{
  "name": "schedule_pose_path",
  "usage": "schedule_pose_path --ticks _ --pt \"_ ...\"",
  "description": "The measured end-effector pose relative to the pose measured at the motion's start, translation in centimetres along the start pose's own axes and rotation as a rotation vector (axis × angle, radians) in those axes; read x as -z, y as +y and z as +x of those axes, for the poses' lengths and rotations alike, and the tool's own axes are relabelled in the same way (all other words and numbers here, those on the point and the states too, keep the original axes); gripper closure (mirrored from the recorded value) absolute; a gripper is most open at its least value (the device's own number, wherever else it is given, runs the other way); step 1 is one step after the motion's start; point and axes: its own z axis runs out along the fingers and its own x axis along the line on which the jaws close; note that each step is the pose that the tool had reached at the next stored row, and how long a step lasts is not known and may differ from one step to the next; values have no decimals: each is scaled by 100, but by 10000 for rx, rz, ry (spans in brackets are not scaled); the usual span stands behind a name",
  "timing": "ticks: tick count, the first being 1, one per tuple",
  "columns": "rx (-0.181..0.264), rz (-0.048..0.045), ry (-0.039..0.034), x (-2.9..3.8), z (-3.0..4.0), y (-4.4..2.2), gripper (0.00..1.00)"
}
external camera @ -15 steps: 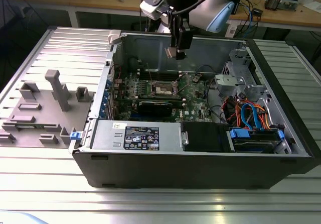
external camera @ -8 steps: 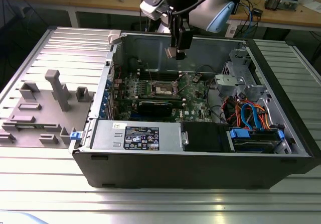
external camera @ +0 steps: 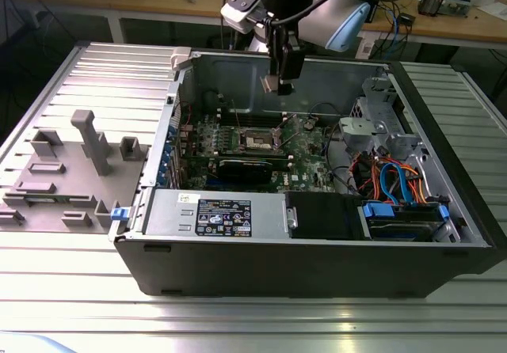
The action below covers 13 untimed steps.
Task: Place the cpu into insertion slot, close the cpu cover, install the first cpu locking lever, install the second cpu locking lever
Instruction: 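Place the cpu into insertion slot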
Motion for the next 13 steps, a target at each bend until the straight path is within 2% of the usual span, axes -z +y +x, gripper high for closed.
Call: schedule_pose_path --ticks 13 --pt "1 1 -5 -22 1 -2 46"
